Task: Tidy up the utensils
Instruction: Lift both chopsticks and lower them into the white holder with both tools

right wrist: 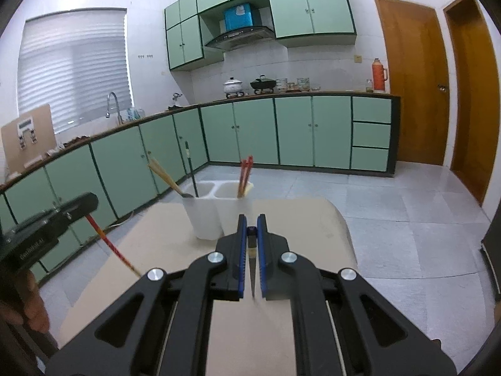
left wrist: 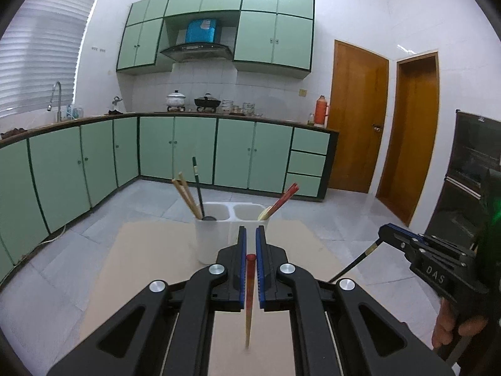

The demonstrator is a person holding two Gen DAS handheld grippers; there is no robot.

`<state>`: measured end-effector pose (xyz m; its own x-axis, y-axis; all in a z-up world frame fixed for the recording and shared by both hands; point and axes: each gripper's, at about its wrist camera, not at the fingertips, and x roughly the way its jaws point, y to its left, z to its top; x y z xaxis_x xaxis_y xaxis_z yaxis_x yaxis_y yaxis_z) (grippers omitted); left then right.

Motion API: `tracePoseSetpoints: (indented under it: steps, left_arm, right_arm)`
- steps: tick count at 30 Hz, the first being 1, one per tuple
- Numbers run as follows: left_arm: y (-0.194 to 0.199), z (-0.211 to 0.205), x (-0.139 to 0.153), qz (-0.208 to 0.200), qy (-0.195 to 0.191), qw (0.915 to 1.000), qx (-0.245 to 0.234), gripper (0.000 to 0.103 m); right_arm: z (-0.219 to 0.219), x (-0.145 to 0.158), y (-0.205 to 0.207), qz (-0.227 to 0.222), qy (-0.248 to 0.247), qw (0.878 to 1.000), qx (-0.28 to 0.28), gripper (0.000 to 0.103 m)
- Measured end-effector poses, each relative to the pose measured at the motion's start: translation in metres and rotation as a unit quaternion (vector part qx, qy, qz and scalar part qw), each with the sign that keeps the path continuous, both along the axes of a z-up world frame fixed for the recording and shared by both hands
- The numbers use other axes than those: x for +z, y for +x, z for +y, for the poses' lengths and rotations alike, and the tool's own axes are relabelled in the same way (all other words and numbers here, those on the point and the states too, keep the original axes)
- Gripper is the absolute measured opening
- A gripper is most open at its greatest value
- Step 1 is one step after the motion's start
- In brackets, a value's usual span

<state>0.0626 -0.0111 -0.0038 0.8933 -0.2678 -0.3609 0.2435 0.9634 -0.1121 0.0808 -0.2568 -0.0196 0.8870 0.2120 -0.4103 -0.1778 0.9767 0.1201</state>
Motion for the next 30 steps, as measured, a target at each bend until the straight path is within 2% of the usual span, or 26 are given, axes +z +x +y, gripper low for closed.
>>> tracePoseSetpoints:
  steps: [9,17,24,30]
  left_arm:
    - [-0.003,0.004,0.015,-0.005,-0.009,0.9999,-0.013,0.005]
    - [-0.001,0.01,0.037,-0.032,-0.013,0.9994,-0.009,0.006]
    - [0.014,0.008,0.062,-0.067,-0.002,0.9977,-0.007,0.005]
    - [0.043,0.007,0.087,-0.092,-0.003,0.9958,-0.005,0.005]
  right_arm:
    - [-0.005,0.033,0.002,0.004,0.023,0.999,0.03,0.006]
    - [-0.002,0.059,0.004,-0.021,0.022,0.998,0.046,0.006]
    - [0.003,0.09,0.019,-0.05,0.02,0.997,0.059,0.006]
    - [0.011,0.116,0.043,-0.073,0.016,0.995,0.07,0.006]
